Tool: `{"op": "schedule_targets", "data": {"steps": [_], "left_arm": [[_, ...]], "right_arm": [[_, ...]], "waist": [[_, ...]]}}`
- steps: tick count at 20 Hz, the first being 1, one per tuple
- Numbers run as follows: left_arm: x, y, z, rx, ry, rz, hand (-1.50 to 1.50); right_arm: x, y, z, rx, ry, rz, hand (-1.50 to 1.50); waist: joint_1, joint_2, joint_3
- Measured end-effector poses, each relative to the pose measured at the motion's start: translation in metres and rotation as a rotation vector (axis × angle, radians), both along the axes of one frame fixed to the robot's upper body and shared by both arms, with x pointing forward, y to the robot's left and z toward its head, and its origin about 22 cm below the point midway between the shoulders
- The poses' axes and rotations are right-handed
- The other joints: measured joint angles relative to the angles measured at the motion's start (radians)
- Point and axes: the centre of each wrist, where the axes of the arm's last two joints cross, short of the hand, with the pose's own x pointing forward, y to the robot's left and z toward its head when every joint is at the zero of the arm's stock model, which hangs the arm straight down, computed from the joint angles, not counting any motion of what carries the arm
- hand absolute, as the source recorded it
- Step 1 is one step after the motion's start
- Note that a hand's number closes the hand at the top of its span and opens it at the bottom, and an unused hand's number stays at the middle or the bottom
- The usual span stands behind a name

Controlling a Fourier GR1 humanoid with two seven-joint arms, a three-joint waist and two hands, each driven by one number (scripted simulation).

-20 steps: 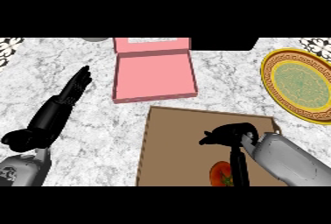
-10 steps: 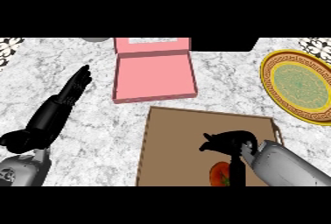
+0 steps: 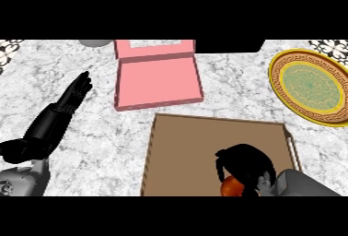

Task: Pick the tomato from the tray and place it in the plate

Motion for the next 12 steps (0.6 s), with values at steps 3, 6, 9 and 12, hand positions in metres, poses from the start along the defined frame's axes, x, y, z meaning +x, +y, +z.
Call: {"op": "schedule_targets", "data": {"steps": [3, 6, 9, 12], "left_arm": [[0.000, 0.005, -0.001, -0.001, 0.004, 0.025, 0.00], [-0.001, 0.005, -0.001, 0.000, 0.006, 0.036, 0.00], [-0.004, 0.009, -0.001, 0.000, 0.005, 0.037, 0.00], [-0.004, 0.008, -0.003, 0.005, 0.003, 0.035, 0.00]], "right_arm": [[-0.021, -0.004, 0.001, 0.018, -0.200, 0.004, 1.50], [-0.040, -0.017, -0.001, 0.053, -0.381, -0.016, 1.50], [-0.062, -0.027, 0.000, 0.107, -0.539, -0.032, 1.50], [-0.083, -0.039, 0.009, 0.163, -0.665, -0.052, 1.50]], "waist": [[-0.021, -0.001, 0.005], [-0.030, 0.001, 0.006], [-0.030, 0.004, 0.006], [-0.026, 0.009, 0.006]]}}
